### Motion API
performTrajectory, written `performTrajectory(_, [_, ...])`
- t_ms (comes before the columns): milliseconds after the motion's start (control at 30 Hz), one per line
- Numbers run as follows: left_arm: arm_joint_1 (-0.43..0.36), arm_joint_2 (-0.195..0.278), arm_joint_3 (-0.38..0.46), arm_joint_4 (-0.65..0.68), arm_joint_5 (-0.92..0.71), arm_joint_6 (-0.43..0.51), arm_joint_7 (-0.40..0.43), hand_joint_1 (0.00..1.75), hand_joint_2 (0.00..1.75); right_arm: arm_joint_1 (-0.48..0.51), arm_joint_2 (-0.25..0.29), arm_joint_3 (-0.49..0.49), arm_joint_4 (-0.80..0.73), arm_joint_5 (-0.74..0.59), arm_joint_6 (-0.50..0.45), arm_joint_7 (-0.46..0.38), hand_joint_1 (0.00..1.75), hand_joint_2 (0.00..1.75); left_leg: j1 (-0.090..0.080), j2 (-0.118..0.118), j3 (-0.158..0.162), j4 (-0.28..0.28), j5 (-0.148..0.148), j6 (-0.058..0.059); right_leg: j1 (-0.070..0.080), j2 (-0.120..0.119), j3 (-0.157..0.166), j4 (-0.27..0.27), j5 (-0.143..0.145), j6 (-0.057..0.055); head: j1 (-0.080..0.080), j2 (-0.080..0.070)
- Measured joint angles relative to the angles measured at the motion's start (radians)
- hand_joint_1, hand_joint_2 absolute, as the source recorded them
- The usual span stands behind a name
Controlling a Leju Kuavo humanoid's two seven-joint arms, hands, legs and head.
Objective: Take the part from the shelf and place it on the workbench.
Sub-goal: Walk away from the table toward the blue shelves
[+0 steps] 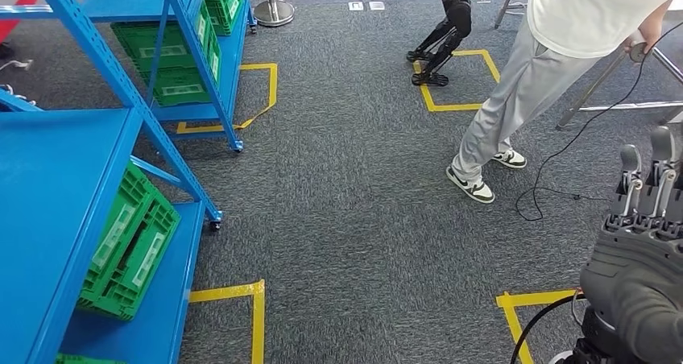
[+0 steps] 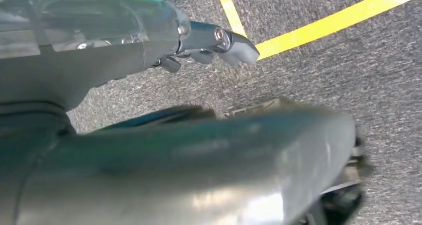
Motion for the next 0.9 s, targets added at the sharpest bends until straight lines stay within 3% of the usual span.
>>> performTrajectory(33, [0.001, 0.000, 0.000, 0.000, 0.000, 0.000, 0.000, 0.00, 0.00, 0.000, 0.001, 0.000, 0.000, 0.000, 0.000, 0.000, 0.00, 0.00, 0.001, 0.001, 0.000, -0.023, 0.034, -0.001, -0.001, 0.000, 0.013, 0.000, -0.010, 0.003, -0.002, 0.000])
performTrajectory(100, [0.001, 0.002, 0.000, 0.000, 0.000, -0.001, 0.000, 0.00, 0.00, 0.001, 0.003, 0.000, 0.000, 0.000, 0.000, 0.000, 0.00, 0.00, -0.001, 0.006, 0.045, -0.144, 0.122, 0.000, -0.005, 0.000, 0.046, -0.001, -0.036, 0.013, -0.008, 0.000])
performTrajectory(133, [0.001, 0.002, 0.000, 0.000, 0.000, -0.001, 0.000, 0.00, 0.00, -0.001, 0.004, 0.000, 0.000, 0.000, 0.000, 0.000, 0.00, 0.00, -0.003, 0.009, 0.071, -0.196, 0.143, 0.004, -0.006, 0.000, 0.058, 0.000, -0.049, 0.020, -0.012, 0.000])
performTrajectory(167, [0.001, 0.003, 0.000, 0.001, 0.000, -0.001, 0.001, 0.00, 0.00, -0.001, 0.005, 0.000, 0.000, 0.000, 0.000, 0.000, 0.00, 0.00, -0.006, 0.012, 0.090, -0.231, 0.145, 0.013, -0.006, 0.000, 0.065, -0.001, -0.059, 0.027, -0.015, 0.000])
performTrajectory(200, [0.001, 0.003, 0.000, 0.001, 0.001, -0.001, 0.002, 0.00, 0.00, -0.001, 0.005, 0.000, 0.000, -0.001, 0.000, 0.000, 0.00, 0.00, -0.009, 0.014, 0.097, -0.237, 0.130, 0.023, -0.005, 0.000, 0.068, -0.002, -0.063, 0.032, -0.017, 0.000])
performTrajectory(300, [0.002, 0.003, 0.000, 0.001, 0.003, -0.001, 0.005, 0.00, 0.00, -0.002, 0.005, -0.001, 0.000, -0.002, 0.000, 0.000, 0.00, 0.00, -0.009, 0.011, 0.114, -0.251, 0.105, 0.050, -0.006, 0.001, 0.057, 0.031, -0.051, 0.045, -0.015, 0.000])
performTrajectory(367, [0.002, 0.003, 0.000, 0.001, 0.004, -0.002, 0.005, 0.00, 0.00, -0.004, 0.004, -0.002, 0.000, -0.003, 0.000, -0.001, 0.00, 0.00, -0.005, 0.010, 0.134, -0.261, 0.095, 0.059, -0.007, 0.001, 0.001, 0.131, -0.047, 0.053, -0.009, 0.000])
performTrajectory(400, [0.002, 0.003, 0.000, 0.001, 0.004, -0.002, 0.004, 0.00, 0.00, -0.004, 0.003, -0.002, 0.000, -0.004, 0.000, -0.001, 0.00, 0.00, -0.005, 0.010, 0.144, -0.266, 0.088, 0.062, -0.007, 0.001, -0.042, 0.200, -0.064, 0.057, -0.006, 0.000])
performTrajectory(467, [0.003, 0.002, 0.000, 0.001, 0.004, -0.002, 0.004, 0.00, 0.00, -0.003, 0.003, -0.003, 0.000, -0.008, 0.000, -0.001, 0.00, 0.00, -0.006, 0.010, 0.166, -0.269, 0.072, 0.065, -0.007, 0.001, -0.123, 0.303, -0.123, 0.060, -0.002, 0.000])
performTrajectory(500, [0.004, 0.003, 0.000, 0.001, 0.004, -0.003, 0.004, 0.00, 0.00, -0.002, 0.003, -0.003, 0.001, -0.010, 0.000, -0.001, 0.00, 0.00, -0.008, 0.009, 0.180, -0.269, 0.062, 0.065, -0.007, 0.001, -0.154, 0.329, -0.147, 0.059, -0.001, 0.000])
performTrajectory(533, [0.004, 0.003, 0.000, 0.001, 0.005, -0.003, 0.004, 0.00, 0.00, -0.002, 0.003, -0.003, 0.001, -0.011, 0.000, -0.001, 0.00, 0.00, -0.010, 0.008, 0.195, -0.269, 0.052, 0.066, -0.006, 0.001, -0.169, 0.322, -0.145, 0.056, 0.001, 0.000])
performTrajectory(567, [0.004, 0.003, 0.000, 0.001, 0.005, -0.004, 0.004, 0.00, 0.00, -0.002, 0.003, -0.003, 0.001, -0.012, 0.000, -0.001, 0.00, 0.00, -0.013, 0.007, 0.212, -0.269, 0.042, 0.066, -0.005, 0.001, -0.174, 0.290, -0.118, 0.050, 0.003, 0.000])
performTrajectory(667, [0.002, -0.002, 0.001, 0.001, 0.005, -0.005, 0.004, 0.00, 0.00, -0.001, 0.002, -0.005, 0.001, -0.015, 0.001, 0.000, 0.00, 0.00, -0.018, 0.003, 0.243, -0.272, 0.018, 0.064, 0.010, 0.003, -0.166, 0.143, 0.037, 0.013, 0.001, 0.000])
performTrajectory(700, [0.001, -0.004, 0.001, 0.000, 0.005, -0.005, 0.004, 0.00, 0.00, 0.000, 0.002, -0.006, 0.001, -0.016, 0.002, 0.000, 0.00, 0.00, -0.016, 0.002, 0.242, -0.274, 0.015, 0.061, 0.016, 0.004, -0.167, 0.111, 0.067, 0.002, 0.000, 0.000])
performTrajectory(733, [0.001, -0.007, 0.001, 0.000, 0.006, -0.005, 0.005, 0.00, 0.00, 0.000, 0.001, -0.006, 0.001, -0.017, 0.003, 0.000, 0.00, 0.00, -0.014, 0.001, 0.238, -0.273, 0.012, 0.058, 0.020, 0.004, -0.167, 0.093, 0.080, -0.001, 0.000, 0.000])
performTrajectory(833, [0.001, -0.009, 0.001, 0.000, 0.007, -0.005, 0.006, 0.00, 0.00, -0.001, -0.001, -0.007, 0.000, -0.018, 0.006, 0.001, 0.00, 0.00, -0.013, 0.000, 0.240, -0.273, 0.004, 0.056, 0.021, 0.003, -0.160, 0.071, 0.083, 0.029, 0.002, 0.000])
performTrajectory(867, [0.000, -0.009, 0.001, 0.000, 0.007, -0.004, 0.006, 0.00, 0.00, -0.001, 0.000, -0.007, 0.000, -0.018, 0.007, 0.001, 0.00, 0.00, -0.012, -0.001, 0.245, -0.277, 0.003, 0.056, 0.021, 0.003, -0.158, 0.071, 0.080, 0.034, 0.000, 0.000])
performTrajectory(900, [0.000, -0.008, 0.001, 0.000, 0.008, -0.002, 0.007, 0.00, 0.00, -0.001, 0.000, -0.007, 0.000, -0.017, 0.007, 0.001, 0.00, 0.00, -0.012, -0.001, 0.247, -0.279, 0.002, 0.055, 0.021, 0.003, -0.158, 0.071, 0.078, 0.030, -0.001, 0.000])
